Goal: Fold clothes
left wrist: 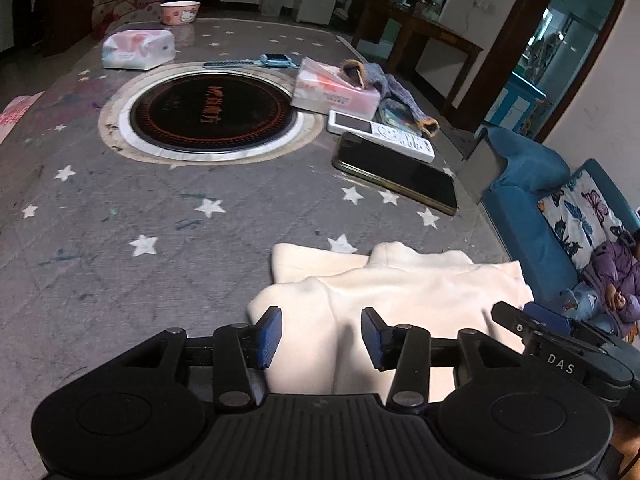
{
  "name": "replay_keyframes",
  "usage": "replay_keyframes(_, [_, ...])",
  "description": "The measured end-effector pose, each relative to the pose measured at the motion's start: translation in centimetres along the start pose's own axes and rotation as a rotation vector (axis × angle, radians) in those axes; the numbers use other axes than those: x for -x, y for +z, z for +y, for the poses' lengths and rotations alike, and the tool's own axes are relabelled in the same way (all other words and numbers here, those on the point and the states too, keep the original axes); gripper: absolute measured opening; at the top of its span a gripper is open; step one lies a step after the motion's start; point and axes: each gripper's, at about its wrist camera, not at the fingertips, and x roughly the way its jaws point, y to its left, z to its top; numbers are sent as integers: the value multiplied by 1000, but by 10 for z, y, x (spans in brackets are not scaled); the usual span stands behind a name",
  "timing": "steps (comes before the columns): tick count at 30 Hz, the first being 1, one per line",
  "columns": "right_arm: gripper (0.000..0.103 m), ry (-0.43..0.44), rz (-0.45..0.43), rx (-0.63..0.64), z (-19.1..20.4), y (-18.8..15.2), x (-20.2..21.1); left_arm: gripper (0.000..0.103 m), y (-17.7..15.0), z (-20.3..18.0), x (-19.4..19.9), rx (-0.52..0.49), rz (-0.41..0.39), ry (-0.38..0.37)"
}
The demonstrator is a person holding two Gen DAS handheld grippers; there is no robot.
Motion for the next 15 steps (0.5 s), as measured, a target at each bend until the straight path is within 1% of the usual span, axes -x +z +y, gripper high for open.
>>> replay_keyframes(3, [58,-5,14,5,0,0,-6,47,-3,-3,-9,-17,15,9])
replay_keyframes(4, [61,-7,19,3,0,-1,-7,48,-5,-4,-12,-25,18,14])
replay_keyframes(5, [63,-9,23,1,0,-1,-9,50,-6,-4,-13,-31,17,16])
replay_keyframes(9, [65,-18,30,15,1,-2,-9,54,-12,-6,-8,-67,-4,20])
replay_keyframes(12, [69,-20,25,13,1,-3,-5,61,-16,-9,-3,-94,-24,26])
replay_keyframes(14, [73,-24,20,21,3,-4,-1,68,-19,-10,2,-106,-39,36])
replay_keyframes(15, [73,-25,20,27,4,-5,0,69,-21,-10,5,-113,-46,40])
